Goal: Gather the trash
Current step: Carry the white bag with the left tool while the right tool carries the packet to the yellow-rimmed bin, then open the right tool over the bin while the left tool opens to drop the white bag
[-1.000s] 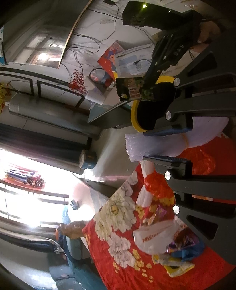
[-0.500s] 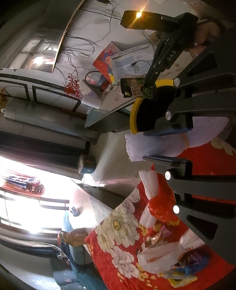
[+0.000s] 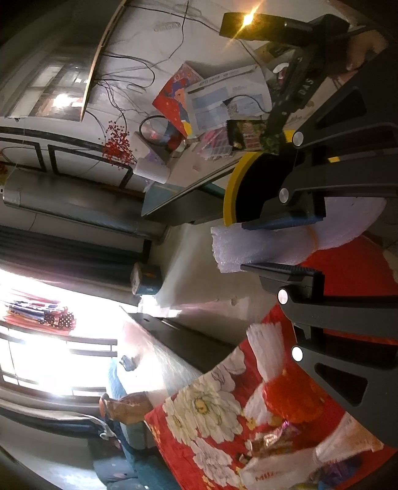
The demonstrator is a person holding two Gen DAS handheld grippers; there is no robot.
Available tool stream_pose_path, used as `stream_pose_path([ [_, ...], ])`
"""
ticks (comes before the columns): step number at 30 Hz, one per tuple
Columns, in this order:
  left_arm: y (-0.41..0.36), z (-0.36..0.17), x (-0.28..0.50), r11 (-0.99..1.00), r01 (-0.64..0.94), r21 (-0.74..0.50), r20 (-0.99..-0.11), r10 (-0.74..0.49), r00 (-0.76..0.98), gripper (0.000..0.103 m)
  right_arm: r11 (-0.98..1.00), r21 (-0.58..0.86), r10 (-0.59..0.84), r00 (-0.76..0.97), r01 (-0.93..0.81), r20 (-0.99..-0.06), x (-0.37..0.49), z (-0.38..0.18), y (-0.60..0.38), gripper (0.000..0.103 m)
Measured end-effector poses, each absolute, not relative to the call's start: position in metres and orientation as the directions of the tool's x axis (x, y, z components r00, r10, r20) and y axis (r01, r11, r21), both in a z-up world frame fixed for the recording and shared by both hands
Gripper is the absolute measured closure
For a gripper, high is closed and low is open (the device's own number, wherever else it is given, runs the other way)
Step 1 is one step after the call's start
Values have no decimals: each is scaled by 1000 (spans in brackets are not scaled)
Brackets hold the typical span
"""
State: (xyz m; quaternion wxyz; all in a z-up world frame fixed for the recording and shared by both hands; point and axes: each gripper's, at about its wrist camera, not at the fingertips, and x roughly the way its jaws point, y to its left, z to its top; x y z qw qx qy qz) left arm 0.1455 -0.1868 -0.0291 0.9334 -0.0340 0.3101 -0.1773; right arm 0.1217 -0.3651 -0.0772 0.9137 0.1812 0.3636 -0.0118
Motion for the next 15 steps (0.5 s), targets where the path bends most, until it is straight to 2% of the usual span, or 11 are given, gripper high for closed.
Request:
stream_pose_path([
  [12,-233,-46,175,938,320,-131,-573,-335,748,82,908,355,117,679,223,-725,127,-107,-384,97],
  [13,-235,-48,178,935,327,-134,-578,-342,741,80,904,360,119,673,231,-730,128,-109,-385,95],
  [15,-238,-52,183,933,332,-136,-591,-346,729,70,897,366,116,666,248,-736,128,-113,-389,83],
])
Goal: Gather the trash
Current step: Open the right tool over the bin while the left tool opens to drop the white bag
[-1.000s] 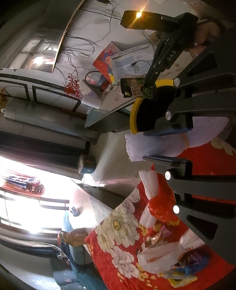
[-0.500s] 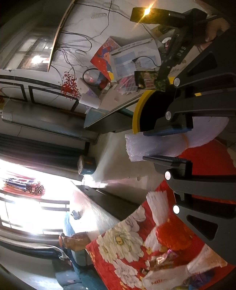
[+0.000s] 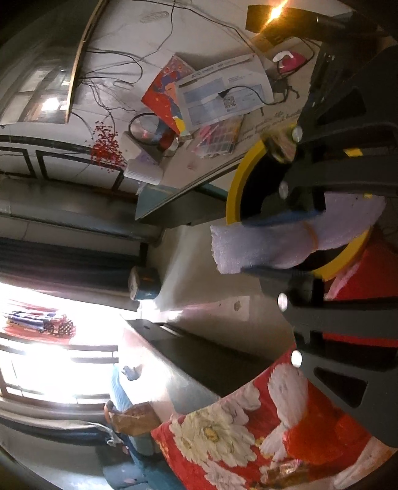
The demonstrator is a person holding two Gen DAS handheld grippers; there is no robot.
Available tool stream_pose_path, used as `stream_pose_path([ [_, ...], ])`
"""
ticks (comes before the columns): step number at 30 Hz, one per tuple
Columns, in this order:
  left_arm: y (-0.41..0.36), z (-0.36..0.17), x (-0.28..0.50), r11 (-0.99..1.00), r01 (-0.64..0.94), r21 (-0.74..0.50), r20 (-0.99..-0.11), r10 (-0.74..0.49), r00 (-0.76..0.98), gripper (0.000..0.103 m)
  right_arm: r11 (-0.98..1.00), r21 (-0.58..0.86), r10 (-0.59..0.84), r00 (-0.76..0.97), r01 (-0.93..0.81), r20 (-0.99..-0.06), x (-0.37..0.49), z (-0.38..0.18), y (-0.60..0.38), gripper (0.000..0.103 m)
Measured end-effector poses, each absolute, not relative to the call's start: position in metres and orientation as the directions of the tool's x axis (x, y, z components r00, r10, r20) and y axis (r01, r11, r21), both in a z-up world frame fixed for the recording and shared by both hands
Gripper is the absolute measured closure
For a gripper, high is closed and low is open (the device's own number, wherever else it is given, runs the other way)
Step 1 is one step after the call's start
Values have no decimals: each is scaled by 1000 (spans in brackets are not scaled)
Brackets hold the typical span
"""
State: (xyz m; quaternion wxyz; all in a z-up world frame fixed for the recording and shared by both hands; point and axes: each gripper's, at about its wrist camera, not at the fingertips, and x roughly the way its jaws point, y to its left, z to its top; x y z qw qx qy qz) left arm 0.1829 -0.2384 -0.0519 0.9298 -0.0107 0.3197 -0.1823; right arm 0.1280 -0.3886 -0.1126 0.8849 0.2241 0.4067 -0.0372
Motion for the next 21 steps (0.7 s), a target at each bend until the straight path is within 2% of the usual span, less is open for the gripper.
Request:
stream_pose_path([
  [2,-238,-55,186,932,330,-146,-600,-349,720,58,896,361,105,667,258,-737,127,-113,-391,72],
  [4,-235,-55,187,930,330,-164,-604,-359,711,46,895,359,98,671,263,-735,127,-112,-392,69],
  [8,-221,-50,182,928,317,-197,-589,-371,718,33,897,359,85,694,259,-715,124,-105,-391,61],
  [13,-194,-37,166,927,299,-228,-554,-376,743,26,918,337,79,737,209,-671,118,-87,-377,52],
  [21,-158,-17,141,937,260,-233,-520,-346,781,19,949,303,114,799,88,-590,107,-55,-340,45],
])
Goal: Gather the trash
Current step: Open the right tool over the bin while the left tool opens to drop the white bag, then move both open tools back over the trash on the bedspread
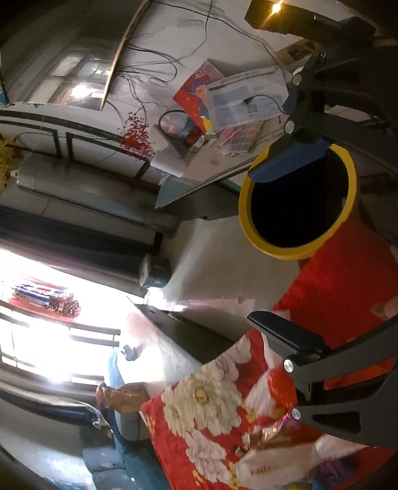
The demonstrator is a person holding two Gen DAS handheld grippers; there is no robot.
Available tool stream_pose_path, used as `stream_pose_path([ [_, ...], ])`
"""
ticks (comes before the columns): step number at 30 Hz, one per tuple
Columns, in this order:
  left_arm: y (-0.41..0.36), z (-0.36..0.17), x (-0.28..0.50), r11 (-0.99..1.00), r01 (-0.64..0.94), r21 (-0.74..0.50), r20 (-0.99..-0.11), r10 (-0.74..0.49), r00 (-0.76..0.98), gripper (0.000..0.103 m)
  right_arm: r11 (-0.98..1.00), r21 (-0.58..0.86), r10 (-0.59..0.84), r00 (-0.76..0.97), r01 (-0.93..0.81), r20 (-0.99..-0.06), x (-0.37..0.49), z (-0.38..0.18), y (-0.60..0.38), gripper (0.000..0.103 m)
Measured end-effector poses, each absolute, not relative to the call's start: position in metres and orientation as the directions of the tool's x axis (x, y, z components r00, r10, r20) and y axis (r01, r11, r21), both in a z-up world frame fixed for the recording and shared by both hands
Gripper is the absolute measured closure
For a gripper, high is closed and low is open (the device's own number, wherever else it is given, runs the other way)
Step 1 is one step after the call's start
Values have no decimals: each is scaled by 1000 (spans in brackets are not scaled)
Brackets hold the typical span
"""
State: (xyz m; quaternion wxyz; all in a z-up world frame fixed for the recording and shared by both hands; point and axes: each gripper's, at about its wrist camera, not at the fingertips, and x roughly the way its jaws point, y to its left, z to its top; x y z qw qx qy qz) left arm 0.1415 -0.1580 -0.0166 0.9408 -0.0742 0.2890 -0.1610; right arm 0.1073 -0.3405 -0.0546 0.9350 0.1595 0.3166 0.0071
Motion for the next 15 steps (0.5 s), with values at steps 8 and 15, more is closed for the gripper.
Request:
stream_pose_path([
  [8,-122,-4,121,954,205,-218,-498,-289,818,17,966,257,146,835,-6,-530,95,-33,-305,36],
  [15,-88,0,112,964,139,-227,-485,-236,842,16,971,227,189,840,-81,-508,88,-25,-276,35],
])
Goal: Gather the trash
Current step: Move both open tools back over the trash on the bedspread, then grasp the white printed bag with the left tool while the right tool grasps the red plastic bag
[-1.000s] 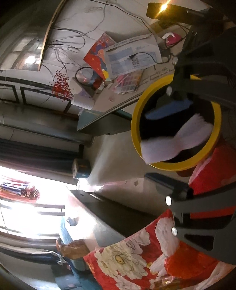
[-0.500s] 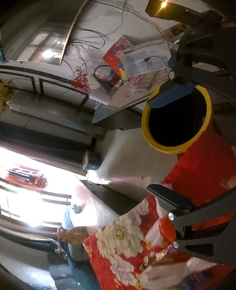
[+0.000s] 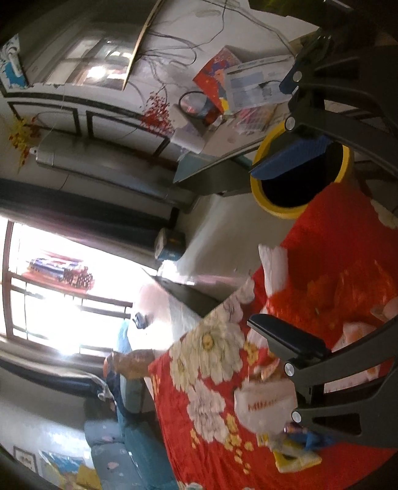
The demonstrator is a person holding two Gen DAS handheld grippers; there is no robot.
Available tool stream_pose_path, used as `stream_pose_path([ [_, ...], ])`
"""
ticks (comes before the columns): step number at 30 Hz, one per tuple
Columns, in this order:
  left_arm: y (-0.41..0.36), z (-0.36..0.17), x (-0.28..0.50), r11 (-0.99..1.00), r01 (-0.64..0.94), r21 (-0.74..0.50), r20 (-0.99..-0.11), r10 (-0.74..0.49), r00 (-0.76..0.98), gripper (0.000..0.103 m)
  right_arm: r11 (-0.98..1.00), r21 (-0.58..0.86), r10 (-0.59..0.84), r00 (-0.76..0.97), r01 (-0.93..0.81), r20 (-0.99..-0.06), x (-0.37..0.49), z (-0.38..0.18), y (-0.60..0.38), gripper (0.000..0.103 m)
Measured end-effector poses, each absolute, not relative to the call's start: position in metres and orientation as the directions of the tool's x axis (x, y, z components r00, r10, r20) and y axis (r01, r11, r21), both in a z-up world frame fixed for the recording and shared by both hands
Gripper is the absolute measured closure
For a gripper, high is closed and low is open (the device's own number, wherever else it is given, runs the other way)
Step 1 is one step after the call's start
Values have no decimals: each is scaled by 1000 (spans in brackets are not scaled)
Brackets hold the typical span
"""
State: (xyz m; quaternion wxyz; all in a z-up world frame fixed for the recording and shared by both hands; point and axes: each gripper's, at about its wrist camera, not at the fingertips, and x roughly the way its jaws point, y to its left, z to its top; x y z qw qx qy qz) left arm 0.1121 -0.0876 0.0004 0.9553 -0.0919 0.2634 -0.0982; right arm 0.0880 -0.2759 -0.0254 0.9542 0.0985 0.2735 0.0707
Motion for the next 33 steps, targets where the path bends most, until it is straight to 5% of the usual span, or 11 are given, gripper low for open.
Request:
stream_pose_path([
  [33,42,-12,90,954,-124,-274,-529,-42,847,15,914,151,392,724,-377,-568,78,-28,-158,31],
])
